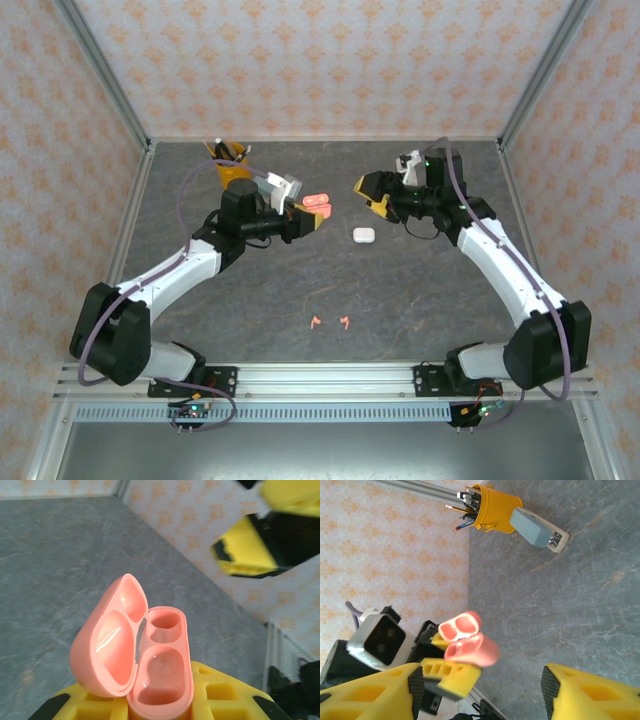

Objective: Insert the wireless bluetooth earbuds into the charging case

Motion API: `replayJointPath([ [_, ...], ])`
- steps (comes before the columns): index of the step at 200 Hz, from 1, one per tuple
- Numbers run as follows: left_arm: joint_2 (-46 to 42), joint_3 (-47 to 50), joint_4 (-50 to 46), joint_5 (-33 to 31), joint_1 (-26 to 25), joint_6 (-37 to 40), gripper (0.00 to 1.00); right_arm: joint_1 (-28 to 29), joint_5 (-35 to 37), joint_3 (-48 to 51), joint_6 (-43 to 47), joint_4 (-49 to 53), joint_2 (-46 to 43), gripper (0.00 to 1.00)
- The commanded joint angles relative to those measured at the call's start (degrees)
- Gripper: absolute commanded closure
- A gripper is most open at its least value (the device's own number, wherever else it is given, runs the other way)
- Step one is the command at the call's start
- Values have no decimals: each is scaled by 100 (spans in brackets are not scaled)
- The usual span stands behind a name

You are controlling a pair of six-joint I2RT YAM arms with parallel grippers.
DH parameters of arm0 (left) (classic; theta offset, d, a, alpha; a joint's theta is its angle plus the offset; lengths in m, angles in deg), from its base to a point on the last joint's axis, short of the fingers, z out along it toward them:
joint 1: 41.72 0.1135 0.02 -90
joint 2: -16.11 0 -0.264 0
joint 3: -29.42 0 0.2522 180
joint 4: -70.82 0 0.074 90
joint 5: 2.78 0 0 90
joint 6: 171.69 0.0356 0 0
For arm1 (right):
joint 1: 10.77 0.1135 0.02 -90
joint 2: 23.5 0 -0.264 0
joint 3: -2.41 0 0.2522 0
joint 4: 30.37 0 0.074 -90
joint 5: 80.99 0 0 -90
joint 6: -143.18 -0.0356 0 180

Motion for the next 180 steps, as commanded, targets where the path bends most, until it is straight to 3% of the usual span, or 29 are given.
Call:
replayJointPath([
  [1, -341, 473, 628, -853, -67, 477, 100, 7, 604, -39, 526, 1107, -334, 35],
  [68, -918, 1321, 1571, -2887, -662, 1536, 100, 224, 1809, 1224, 759, 1965, -1140, 34],
  [129, -924, 1671, 2068, -4045, -939, 1611, 100, 1580, 3511, 1846, 326, 2094, -830, 35],
  [180, -875, 2060, 2721, -4832, -947, 1426, 100, 2622, 4304, 1886, -74, 2205, -283, 37],
])
